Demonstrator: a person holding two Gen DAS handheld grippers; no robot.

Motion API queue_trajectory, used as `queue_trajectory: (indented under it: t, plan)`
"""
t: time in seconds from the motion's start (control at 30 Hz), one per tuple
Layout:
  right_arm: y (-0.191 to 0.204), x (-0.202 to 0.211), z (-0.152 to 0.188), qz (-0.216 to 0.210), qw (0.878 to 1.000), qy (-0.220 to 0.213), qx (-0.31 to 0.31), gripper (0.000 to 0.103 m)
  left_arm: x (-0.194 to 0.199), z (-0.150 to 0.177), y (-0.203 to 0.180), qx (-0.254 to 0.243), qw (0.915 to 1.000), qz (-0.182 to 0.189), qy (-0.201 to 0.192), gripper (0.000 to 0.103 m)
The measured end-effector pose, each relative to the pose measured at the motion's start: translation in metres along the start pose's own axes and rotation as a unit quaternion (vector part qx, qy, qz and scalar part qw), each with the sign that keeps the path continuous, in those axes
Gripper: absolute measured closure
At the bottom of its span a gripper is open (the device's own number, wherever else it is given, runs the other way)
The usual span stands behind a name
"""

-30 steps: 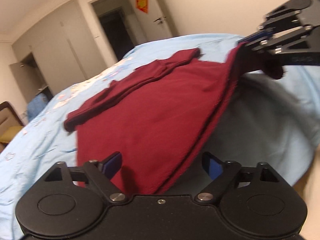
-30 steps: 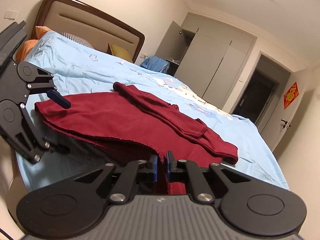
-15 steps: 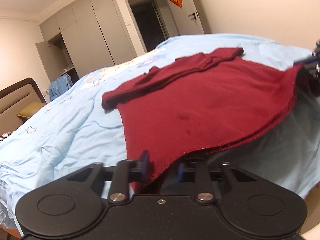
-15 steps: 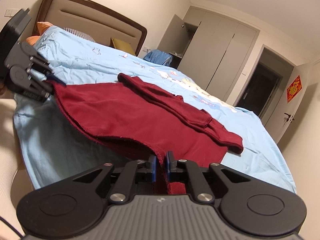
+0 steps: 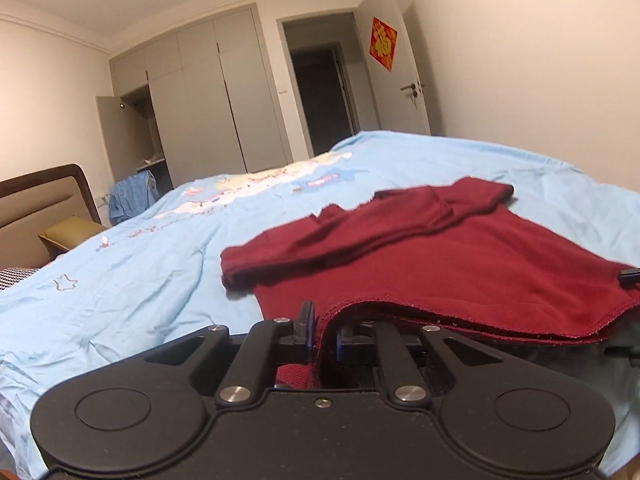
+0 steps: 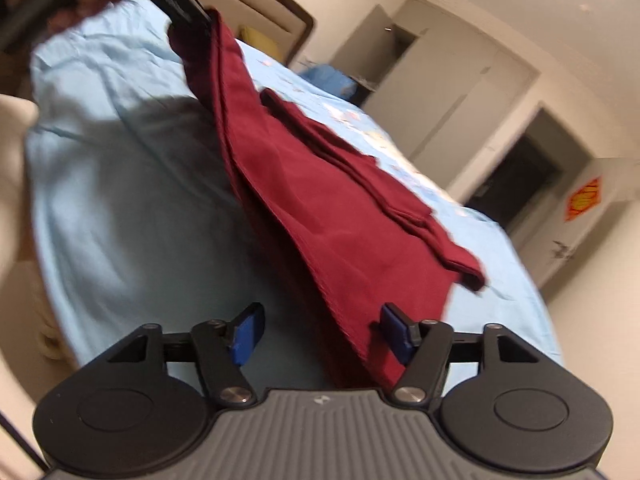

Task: Fold small clothes
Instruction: 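Grasp the sweater hem with the right gripper while the left gripper grasps the other hem corner, then lift the hem with both grippers and fold it up over the collar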

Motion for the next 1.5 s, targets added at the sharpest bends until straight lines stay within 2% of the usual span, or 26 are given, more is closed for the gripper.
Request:
queue_trajectory:
  t: [0.07,0.1,0.2,0.27,0.5,0.63,0.83,1.0,1.07,1.27,1.4,1.5]
  plan:
    - [-0.009,0.003,0.004,0.032,0.999,0.003,-0.003,0.055,0.003,-0.002,0.001,-0.004,1.0000,-0.006,-0.007,0.095]
    - [-0.013,0.005,0.006,0.049,0.999,0.003,-0.002,0.057,0.006,-0.002,0.002,-0.006,0.9999,-0.009,-0.010,0.095]
    - [-0.027,0.018,0.011,0.083,0.996,-0.013,-0.019,0.072,0.015,-0.003,0.003,-0.005,0.9995,-0.019,-0.025,0.097]
    - [-0.036,0.026,0.011,0.094,0.994,-0.025,-0.039,0.094,0.022,-0.005,0.002,-0.010,0.9989,-0.026,-0.039,0.097]
    - [-0.061,0.062,-0.015,0.142,0.982,-0.101,-0.067,0.097,0.052,-0.028,0.003,-0.021,0.9937,-0.049,-0.099,0.098]
    - [-0.081,0.092,-0.037,0.181,0.968,-0.154,-0.087,0.097,0.072,-0.049,0.011,-0.007,0.9896,-0.059,-0.131,0.098]
    - [-0.096,0.142,-0.067,0.225,0.943,-0.229,-0.088,0.097,0.113,-0.082,0.016,0.009,0.9792,-0.070,-0.190,0.098]
    - [-0.101,0.187,-0.083,0.258,0.921,-0.280,-0.085,0.097,0.150,-0.104,0.018,0.008,0.9687,-0.081,-0.234,0.098]
    - [-0.101,0.199,-0.087,0.264,0.916,-0.292,-0.082,0.097,0.158,-0.110,0.016,0.001,0.9674,-0.082,-0.239,0.098]
    - [-0.102,0.190,-0.082,0.244,0.927,-0.272,-0.085,0.097,0.145,-0.106,0.011,-0.006,0.9770,-0.067,-0.202,0.098]
    - [-0.111,0.167,-0.077,0.224,0.937,-0.247,-0.103,0.097,0.123,-0.109,0.014,-0.029,0.9818,-0.063,-0.177,0.097]
    - [-0.129,0.136,-0.078,0.201,0.946,-0.225,-0.116,0.097,0.097,-0.112,0.018,-0.046,0.9822,-0.065,-0.170,0.095]
Point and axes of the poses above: each gripper's, at about its wrist camera, not at the fingertips, and x roughly against the way its jaws point, y to its left, z to its underside, the point moved 8 cm from there along -x, roughly the way its jaws point, and after that the axes turned 6 degrees about -y, right-handed, at the moved point
